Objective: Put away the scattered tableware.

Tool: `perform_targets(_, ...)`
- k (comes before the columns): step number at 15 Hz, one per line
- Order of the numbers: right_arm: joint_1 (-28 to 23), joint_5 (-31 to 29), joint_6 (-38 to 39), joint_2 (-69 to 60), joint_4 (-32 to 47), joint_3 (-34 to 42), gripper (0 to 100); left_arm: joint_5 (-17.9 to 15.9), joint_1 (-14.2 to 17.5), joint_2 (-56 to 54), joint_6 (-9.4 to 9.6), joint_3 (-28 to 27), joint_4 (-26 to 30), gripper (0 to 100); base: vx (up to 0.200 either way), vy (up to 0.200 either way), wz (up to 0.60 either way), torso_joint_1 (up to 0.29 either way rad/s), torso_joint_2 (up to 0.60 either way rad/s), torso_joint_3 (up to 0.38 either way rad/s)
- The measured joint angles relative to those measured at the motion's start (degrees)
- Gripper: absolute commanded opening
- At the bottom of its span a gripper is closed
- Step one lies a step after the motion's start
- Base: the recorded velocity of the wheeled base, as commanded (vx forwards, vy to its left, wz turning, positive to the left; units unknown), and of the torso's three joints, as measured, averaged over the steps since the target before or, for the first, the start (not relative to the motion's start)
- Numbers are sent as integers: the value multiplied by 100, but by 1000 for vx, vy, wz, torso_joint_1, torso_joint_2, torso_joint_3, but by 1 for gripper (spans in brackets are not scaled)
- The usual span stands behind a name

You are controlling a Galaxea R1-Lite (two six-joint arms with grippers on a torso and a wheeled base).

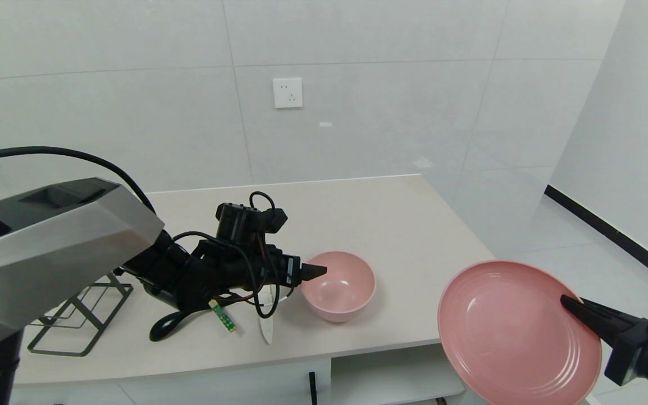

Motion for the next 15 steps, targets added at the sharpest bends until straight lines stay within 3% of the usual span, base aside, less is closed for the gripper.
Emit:
perform_targets(2,4,4,0,83,-11,0,0,22,-68,152,-167,-110,5,100,0,0,0,0,0,0)
perform_targets(11,13,2,-5,265,-90,0,0,583,-195,664,-171,-507,13,100,0,0,0,0,0,0)
perform_targets(12,11,2,-7,267,-91,0,0,699,-217,684,-168,-534,28,0,0,0,0,0,0,0)
perform_targets(15,4,2,-10,278,-90,0,0,919,-278,692,-162,-567,471,0,0,0,0,0,0,0)
